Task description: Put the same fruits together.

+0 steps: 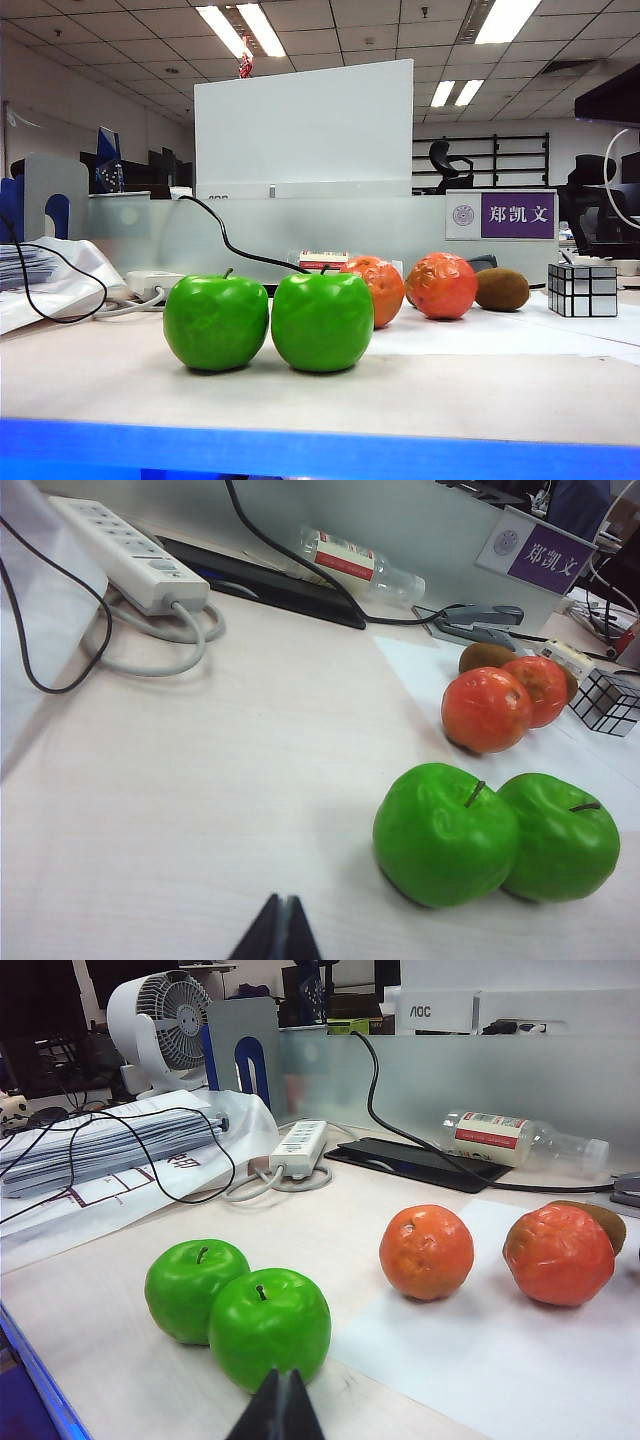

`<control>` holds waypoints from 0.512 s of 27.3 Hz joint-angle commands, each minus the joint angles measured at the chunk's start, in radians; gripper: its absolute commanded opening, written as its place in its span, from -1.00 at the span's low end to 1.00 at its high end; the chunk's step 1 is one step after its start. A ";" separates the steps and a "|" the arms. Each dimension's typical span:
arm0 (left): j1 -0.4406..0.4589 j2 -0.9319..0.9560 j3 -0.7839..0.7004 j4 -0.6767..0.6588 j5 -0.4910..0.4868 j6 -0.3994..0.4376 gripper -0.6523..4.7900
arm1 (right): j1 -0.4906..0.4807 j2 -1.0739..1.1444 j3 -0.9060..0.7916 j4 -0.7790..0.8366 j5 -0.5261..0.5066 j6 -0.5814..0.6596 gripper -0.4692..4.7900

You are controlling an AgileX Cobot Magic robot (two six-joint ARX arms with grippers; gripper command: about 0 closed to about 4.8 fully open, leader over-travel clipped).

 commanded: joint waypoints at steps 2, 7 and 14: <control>-0.001 -0.001 -0.006 -0.003 0.004 0.005 -0.77 | 0.000 -0.001 -0.007 0.013 0.002 0.001 -0.82; -0.001 -0.001 -0.006 -0.003 0.004 0.005 -0.77 | -0.116 -0.001 -0.007 0.013 -0.052 0.001 -0.82; -0.001 -0.001 -0.006 -0.003 0.004 0.005 -0.77 | -0.603 -0.001 -0.007 -0.007 -0.291 0.005 -0.82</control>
